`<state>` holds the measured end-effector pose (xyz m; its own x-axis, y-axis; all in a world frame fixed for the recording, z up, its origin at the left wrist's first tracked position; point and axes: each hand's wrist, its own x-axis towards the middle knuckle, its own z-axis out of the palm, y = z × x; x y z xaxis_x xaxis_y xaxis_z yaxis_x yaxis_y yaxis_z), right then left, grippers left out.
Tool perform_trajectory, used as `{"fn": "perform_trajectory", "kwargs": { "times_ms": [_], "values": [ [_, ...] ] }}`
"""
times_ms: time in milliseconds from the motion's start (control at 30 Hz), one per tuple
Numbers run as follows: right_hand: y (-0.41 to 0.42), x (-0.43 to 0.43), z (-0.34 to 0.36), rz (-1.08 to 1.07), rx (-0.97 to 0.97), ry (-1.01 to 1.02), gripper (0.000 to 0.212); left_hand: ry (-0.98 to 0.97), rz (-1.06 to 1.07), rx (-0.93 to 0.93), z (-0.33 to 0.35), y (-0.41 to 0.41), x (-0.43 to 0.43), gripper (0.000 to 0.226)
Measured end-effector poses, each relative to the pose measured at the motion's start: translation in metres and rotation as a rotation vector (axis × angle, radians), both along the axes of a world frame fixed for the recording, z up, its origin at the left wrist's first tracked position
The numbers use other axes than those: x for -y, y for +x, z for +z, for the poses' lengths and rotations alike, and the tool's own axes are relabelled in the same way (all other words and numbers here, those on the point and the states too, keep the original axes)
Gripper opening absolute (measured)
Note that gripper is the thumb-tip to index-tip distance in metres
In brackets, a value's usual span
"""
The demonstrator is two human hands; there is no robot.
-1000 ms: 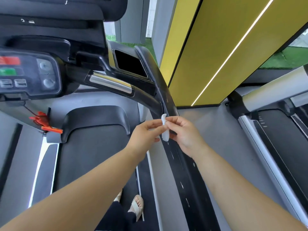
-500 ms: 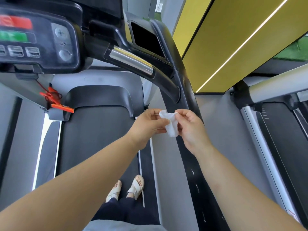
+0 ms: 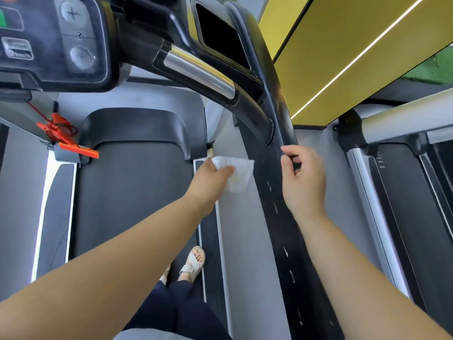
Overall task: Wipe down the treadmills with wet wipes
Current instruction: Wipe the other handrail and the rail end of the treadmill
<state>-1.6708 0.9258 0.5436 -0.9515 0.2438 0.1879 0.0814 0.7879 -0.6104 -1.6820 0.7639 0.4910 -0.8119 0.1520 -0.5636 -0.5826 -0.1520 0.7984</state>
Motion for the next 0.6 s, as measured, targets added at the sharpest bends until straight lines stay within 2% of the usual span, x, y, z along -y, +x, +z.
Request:
{"fn": "perform_trajectory", "kwargs": {
  "times_ms": [67,133,200,300,433,533,600],
  "values": [
    [-0.010,-0.021,-0.006,0.052,0.054,0.293,0.031,-0.185,-0.026,-0.046,-0.005,-0.010,-0.010,0.018],
    [-0.015,-0.031,-0.014,0.081,0.248,0.311,0.049,-0.291,-0.032,-0.056,-0.007,-0.023,-0.024,0.017],
    [-0.015,-0.032,-0.022,0.103,0.316,0.254,0.055,-0.319,-0.069,-0.062,-0.007,-0.030,-0.046,0.029],
    [-0.013,-0.032,-0.025,0.099,0.272,0.246,0.054,-0.212,-0.133,-0.060,-0.007,-0.022,-0.084,0.042],
    [-0.013,-0.034,-0.026,0.087,0.244,0.208,0.052,0.048,-0.087,-0.067,-0.005,0.006,-0.116,0.063],
    [-0.012,-0.034,-0.025,0.085,0.226,0.159,0.051,0.155,-0.091,-0.122,-0.016,0.013,-0.125,0.060],
    [-0.013,-0.035,-0.026,0.085,0.214,0.153,0.051,0.243,-0.052,-0.030,-0.017,0.002,-0.125,0.085]
  ]
}}
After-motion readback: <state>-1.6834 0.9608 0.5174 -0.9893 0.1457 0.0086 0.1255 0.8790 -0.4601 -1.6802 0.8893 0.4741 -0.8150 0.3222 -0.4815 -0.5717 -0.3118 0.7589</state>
